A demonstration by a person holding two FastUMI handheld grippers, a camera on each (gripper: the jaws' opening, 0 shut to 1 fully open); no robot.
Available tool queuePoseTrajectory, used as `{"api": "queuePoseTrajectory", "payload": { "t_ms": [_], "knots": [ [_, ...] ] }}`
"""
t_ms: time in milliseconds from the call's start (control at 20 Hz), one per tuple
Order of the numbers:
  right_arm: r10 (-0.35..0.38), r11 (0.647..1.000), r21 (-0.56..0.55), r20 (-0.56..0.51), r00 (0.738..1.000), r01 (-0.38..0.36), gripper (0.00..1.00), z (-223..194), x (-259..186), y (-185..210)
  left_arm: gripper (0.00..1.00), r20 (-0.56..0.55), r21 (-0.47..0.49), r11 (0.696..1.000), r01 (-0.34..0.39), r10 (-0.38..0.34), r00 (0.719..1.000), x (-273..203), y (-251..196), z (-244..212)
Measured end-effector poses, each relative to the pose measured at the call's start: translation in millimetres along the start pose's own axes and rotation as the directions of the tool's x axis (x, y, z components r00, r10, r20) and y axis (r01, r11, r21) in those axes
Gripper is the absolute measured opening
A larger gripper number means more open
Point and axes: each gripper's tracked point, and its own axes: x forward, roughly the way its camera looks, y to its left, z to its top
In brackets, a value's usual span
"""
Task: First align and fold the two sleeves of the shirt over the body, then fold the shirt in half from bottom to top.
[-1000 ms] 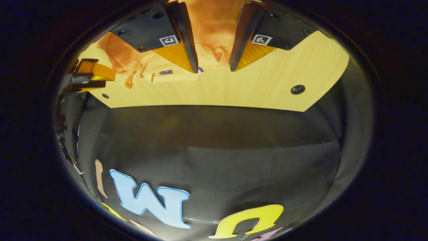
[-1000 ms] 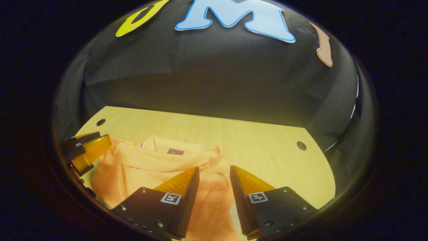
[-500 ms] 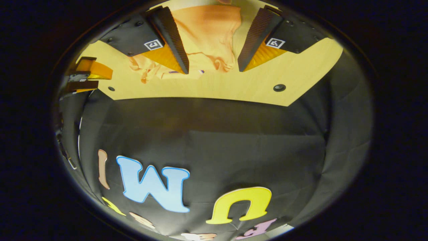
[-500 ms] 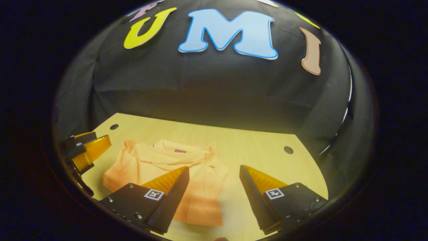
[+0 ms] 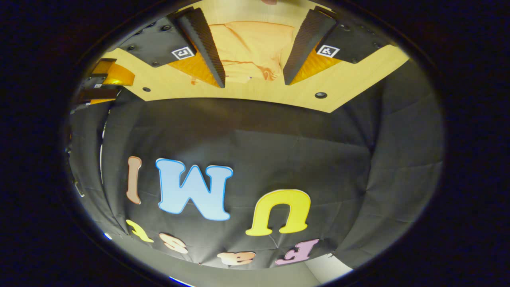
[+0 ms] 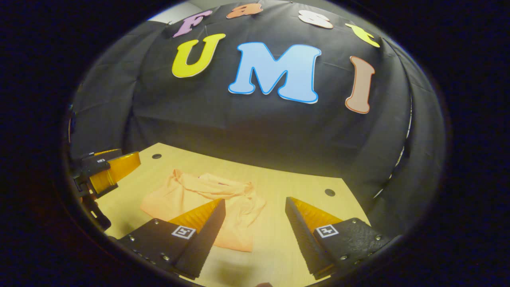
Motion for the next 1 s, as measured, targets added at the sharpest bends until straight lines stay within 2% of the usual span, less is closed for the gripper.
{"api": "queuePoseTrajectory", "payload": {
  "t_ms": [300, 500, 800, 1000],
  "knots": [
    [0.005, 1.000, -0.008, 0.031, 1.000, -0.005, 0.94, -14.5, -43.7, 0.4, 0.96, 0.026, 0.040, 0.999, 0.014, -0.015, 1.000, -54.9, -14.1, 5.1],
    [0.001, 1.000, 0.018, 0.057, 0.998, -0.002, 0.94, -7.1, -65.5, 6.4, 0.94, 0.032, 0.060, 0.998, 0.027, -0.029, 0.999, -77.1, -15.5, 8.7],
    [-0.056, 0.998, 0.032, 0.096, 0.994, 0.053, 0.93, 4.5, -95.8, 9.3, 0.96, 0.032, 0.088, 0.996, 0.033, -0.036, 0.999, -102.1, -8.3, 11.0],
    [-0.082, 0.996, 0.050, 0.123, 0.989, 0.076, 0.94, 9.7, -111.9, 19.3, 0.94, 0.039, 0.140, 0.989, 0.055, -0.061, 0.997, -115.8, -10.1, 14.8]
  ]
}}
